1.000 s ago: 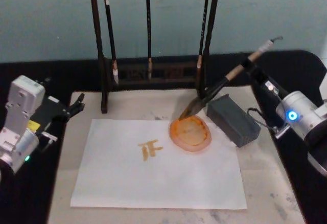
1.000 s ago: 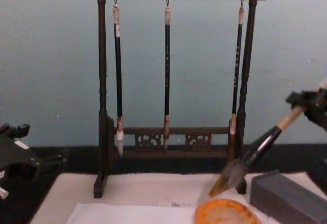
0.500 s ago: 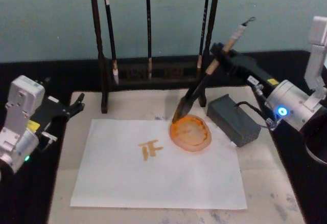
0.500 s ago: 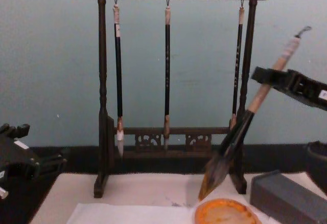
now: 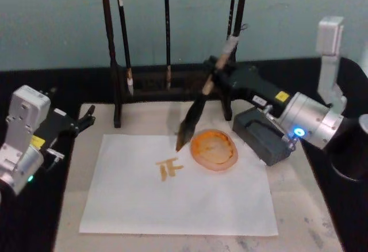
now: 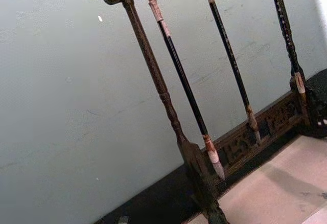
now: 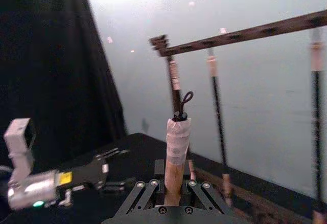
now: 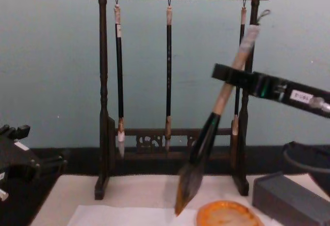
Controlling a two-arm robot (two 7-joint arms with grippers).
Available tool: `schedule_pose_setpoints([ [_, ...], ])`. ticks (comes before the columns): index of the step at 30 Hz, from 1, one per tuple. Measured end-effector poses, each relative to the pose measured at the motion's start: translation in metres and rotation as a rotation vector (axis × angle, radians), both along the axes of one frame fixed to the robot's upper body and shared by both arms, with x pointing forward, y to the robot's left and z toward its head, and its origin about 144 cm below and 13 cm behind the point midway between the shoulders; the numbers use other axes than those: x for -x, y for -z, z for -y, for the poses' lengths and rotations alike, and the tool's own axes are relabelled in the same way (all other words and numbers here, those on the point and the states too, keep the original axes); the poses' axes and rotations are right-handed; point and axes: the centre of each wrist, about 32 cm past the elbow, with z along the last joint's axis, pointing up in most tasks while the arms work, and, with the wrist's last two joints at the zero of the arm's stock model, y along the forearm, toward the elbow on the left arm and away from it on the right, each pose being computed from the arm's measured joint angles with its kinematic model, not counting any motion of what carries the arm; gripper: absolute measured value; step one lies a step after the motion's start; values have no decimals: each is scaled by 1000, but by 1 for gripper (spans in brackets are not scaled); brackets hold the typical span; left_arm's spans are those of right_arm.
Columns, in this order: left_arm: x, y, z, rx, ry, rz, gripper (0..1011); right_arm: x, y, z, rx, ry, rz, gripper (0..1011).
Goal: Pick up the brush from the inkstone, write on the paper, then place the brush back to its original position.
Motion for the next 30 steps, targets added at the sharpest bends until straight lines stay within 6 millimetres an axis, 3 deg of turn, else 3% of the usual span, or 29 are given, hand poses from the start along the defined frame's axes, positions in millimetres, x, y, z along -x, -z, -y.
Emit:
schedule_pose_setpoints([
  [13, 0, 0, 0, 0, 0, 0, 1010, 5, 5, -24, 58, -138, 41, 165],
  [30, 0, 0, 0, 0, 0, 0, 1010, 10, 14, -35, 107, -182, 51, 165],
])
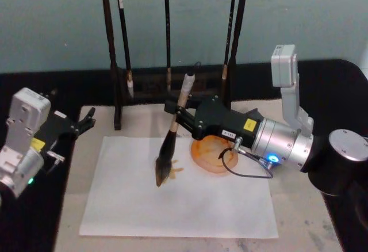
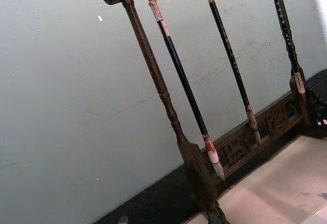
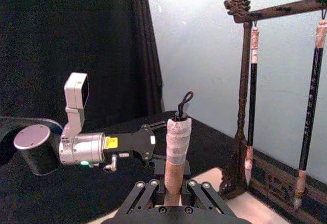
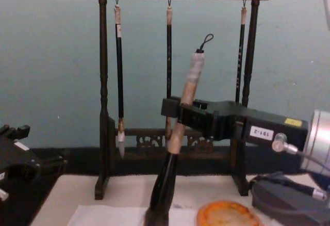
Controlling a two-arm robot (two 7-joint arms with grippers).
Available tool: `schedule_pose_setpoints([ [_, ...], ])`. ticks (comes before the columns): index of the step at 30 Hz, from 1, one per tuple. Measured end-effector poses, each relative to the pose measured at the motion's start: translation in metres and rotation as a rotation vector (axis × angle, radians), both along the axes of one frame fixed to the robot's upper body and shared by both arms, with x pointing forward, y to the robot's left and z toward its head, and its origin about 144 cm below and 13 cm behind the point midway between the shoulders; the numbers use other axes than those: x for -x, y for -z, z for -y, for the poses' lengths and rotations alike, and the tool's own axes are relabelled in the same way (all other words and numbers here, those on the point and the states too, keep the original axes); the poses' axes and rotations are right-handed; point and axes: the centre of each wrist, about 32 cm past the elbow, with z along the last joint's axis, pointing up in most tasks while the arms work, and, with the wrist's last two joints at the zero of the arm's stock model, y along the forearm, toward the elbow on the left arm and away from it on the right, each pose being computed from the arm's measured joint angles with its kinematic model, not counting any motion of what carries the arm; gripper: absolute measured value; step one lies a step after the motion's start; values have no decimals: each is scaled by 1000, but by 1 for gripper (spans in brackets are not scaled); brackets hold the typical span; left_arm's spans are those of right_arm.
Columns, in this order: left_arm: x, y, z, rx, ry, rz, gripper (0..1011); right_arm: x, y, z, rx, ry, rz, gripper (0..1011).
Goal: Pick up the brush from the inkstone, write on the paper, then place the brush back to its original position.
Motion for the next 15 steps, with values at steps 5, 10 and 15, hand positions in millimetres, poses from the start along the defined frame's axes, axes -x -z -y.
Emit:
schedule_pose_setpoints([
  [5, 0, 0, 0, 0, 0, 0, 1010, 0, 1, -1, 4, 0, 1, 165],
  [10, 0, 0, 0, 0, 0, 0, 1009, 1, 2, -2, 3, -2, -1, 165],
  [15, 0, 0, 0, 0, 0, 0, 1009, 0, 3, -3, 4, -6, -3, 165],
])
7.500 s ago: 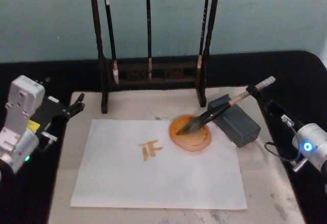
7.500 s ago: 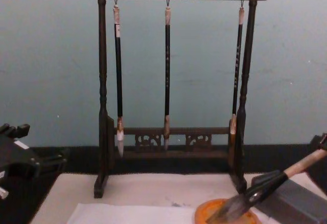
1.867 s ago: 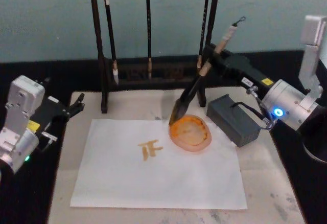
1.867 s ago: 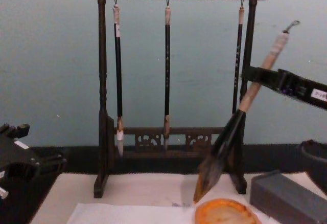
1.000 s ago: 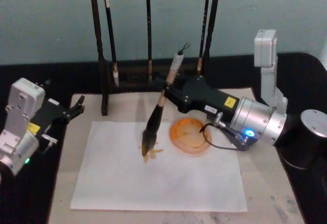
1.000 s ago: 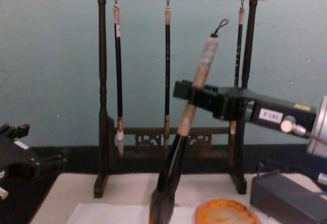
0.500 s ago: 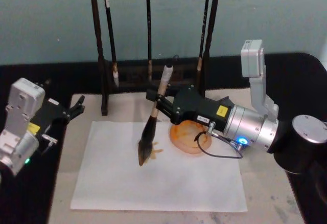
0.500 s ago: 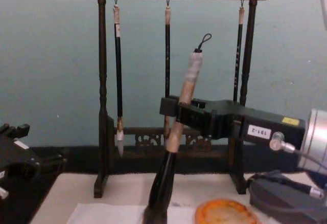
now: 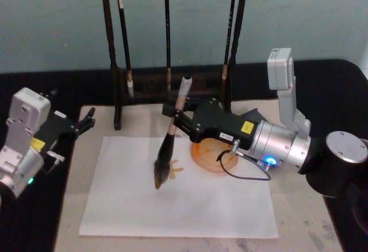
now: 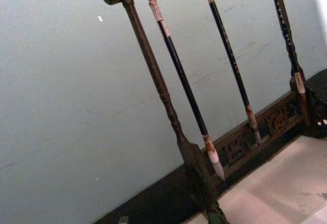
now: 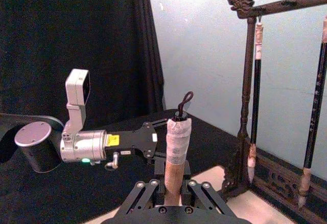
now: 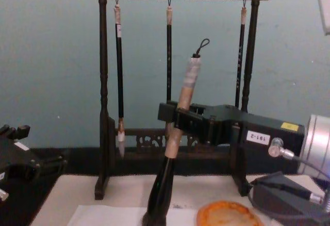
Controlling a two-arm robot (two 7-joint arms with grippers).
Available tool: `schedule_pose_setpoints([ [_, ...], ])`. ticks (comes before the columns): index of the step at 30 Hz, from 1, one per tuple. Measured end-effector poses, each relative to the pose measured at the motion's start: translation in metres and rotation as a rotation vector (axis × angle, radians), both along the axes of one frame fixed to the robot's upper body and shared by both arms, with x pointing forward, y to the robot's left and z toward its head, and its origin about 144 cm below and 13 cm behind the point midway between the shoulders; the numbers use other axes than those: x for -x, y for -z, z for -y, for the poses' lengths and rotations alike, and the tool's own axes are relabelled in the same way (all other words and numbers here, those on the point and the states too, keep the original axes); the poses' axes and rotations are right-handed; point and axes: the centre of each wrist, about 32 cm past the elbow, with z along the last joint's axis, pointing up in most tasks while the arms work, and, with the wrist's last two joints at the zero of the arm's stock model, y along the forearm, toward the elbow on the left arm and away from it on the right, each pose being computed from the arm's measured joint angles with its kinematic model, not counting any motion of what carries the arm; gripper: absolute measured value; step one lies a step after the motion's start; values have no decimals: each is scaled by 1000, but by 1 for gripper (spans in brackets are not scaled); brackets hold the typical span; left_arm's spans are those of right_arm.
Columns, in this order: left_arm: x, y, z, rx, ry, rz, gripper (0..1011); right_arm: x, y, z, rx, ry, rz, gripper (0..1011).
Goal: Pick up the brush from the inkstone, write on the paper, then place the brush back to its original position.
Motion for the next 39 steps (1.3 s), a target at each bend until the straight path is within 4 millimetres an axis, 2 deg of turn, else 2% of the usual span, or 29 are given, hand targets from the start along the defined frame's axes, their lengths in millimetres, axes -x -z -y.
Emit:
schedule_pose_setpoints([
  [39, 0, 0, 0, 0, 0, 0, 1010, -1, 7, -2, 31, 27, -8, 165],
])
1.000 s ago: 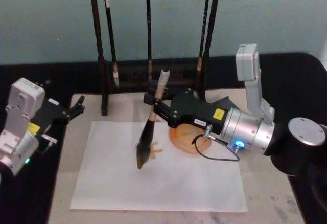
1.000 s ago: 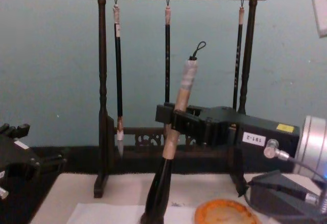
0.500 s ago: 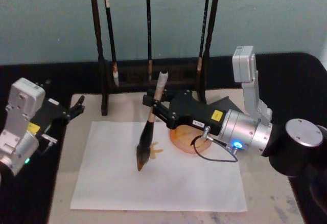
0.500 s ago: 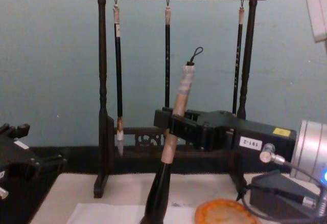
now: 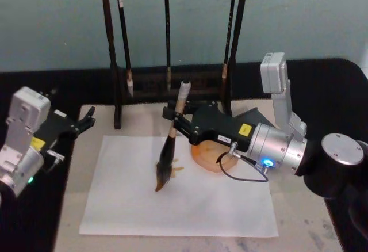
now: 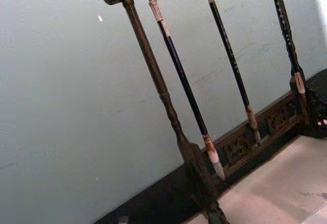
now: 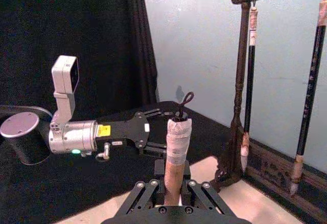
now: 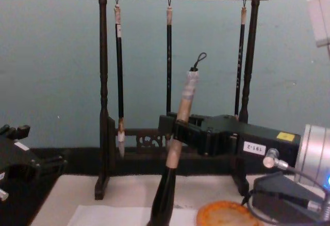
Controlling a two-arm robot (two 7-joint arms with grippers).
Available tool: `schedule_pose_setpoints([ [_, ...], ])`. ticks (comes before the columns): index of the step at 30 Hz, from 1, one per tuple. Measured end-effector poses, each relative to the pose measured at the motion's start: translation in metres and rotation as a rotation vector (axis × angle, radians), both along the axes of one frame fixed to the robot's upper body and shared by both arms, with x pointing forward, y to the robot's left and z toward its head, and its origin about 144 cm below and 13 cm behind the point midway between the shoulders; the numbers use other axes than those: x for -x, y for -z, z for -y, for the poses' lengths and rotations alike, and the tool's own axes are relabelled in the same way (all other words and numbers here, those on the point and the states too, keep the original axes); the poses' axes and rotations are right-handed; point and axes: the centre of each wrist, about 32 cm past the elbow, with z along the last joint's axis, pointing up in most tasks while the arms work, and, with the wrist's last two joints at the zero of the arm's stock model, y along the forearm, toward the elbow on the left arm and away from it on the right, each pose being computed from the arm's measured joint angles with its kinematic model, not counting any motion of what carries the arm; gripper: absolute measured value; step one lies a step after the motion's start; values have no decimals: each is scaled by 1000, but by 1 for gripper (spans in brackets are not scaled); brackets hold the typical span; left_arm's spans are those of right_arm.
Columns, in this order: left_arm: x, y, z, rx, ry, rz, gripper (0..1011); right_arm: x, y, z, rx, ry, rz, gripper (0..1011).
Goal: Pick up the brush from the inkstone, write on the paper, then place the brush back to its original position.
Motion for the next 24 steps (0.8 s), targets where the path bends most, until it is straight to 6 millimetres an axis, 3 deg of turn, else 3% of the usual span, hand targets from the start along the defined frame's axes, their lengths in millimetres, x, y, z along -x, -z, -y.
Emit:
schedule_pose_setpoints([
  [24, 0, 0, 0, 0, 0, 0, 1010, 5, -5, 11, 32, 28, 30, 165],
])
